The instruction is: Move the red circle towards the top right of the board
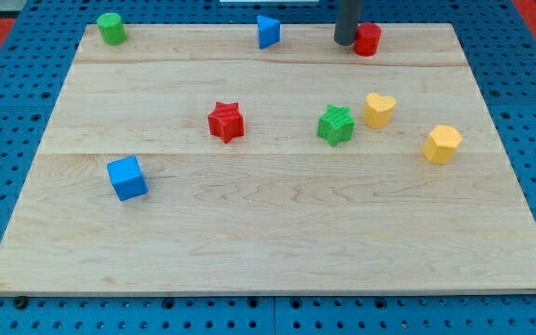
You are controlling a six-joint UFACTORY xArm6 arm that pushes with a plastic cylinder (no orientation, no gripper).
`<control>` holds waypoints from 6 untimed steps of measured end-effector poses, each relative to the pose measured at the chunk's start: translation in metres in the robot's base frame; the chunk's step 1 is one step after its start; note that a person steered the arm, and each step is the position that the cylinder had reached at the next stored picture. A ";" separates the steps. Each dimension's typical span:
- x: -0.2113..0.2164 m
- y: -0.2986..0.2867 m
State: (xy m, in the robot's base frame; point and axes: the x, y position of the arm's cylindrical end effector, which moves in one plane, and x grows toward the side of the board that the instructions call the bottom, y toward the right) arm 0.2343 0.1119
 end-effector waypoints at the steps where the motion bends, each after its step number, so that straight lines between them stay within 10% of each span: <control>1: 0.013 0.003; 6: -0.030 0.025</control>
State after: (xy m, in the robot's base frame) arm 0.2043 0.1370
